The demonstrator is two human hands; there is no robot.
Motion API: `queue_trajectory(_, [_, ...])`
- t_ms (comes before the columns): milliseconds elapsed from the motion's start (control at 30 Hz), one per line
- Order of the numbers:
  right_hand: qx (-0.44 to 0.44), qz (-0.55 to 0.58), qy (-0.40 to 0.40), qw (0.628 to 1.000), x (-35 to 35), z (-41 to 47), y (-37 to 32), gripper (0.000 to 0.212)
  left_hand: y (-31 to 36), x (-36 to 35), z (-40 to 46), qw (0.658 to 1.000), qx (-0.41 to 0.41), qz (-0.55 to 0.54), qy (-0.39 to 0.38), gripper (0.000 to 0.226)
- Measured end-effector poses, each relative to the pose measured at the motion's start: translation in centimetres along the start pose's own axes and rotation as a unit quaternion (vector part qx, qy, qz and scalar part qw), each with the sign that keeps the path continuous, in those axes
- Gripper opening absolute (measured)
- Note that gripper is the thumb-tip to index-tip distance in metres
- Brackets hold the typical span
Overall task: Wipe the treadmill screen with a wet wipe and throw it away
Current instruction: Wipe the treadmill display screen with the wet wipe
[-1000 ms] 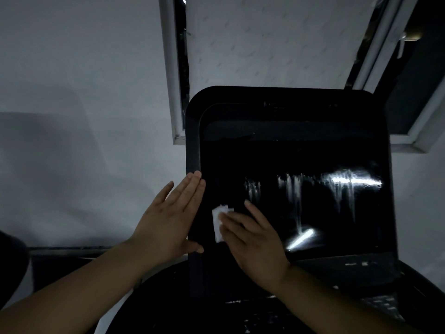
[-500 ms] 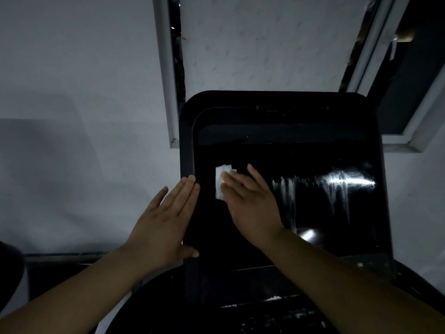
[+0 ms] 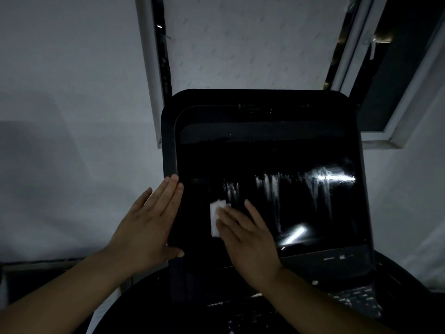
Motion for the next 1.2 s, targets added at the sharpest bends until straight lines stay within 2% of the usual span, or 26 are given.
queue_trajectory(200, [-0.017, -0.069, -0.006, 0.997, -0.2, 7.6, 4.6, 0.031, -0.1, 0.1, 0.0, 1.000, 0.006, -0.008, -0.002, 0.153])
queue_trajectory(333, [-0.017, -0.083, -0.022, 0.996, -0.6, 9.3, 5.9, 0.034, 0.1, 0.3, -0.1, 1.000, 0.004, -0.012, 0.005, 0.153])
queue_trajectory(533, [-0.023, -0.056, 0.041, 0.997, -0.1, 5.3, 4.4, 0.019, 0.0, 0.2, 0.0, 1.000, 0.009, -0.011, -0.003, 0.154])
queue_trajectory(700, [0.003, -0.026, 0.024, 0.999, 0.7, -1.5, 2.1, 0.019, 0.1, 0.2, 0.0, 1.000, 0.014, -0.021, -0.003, 0.156])
queue_trajectory(867, [0.039, -0.034, -0.033, 0.998, 0.9, -6.0, 0.5, 0.024, 1.3, 0.5, 0.0, 1.000, 0.004, -0.015, 0.002, 0.157])
queue_trajectory(1067, [-0.001, -0.019, -0.007, 1.000, 0.6, -2.4, 2.5, 0.021, 3.7, 0.5, 1.5, 1.000, -0.019, 0.003, 0.010, 0.151])
queue_trajectory(1200, [-0.011, -0.069, -0.036, 0.997, 0.4, 3.0, 5.3, 0.034, 4.1, 0.1, 2.1, 1.000, -0.016, 0.025, 0.009, 0.145])
Point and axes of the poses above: each hand's wrist, its own z-axis towards the middle knuckle, its own x-axis out of the back of the hand, y = z × x, the point moved 6 cm from there along z, towards the middle knuckle, and after that the axes turned 11 degrees about -z, right-handed, at the moved point
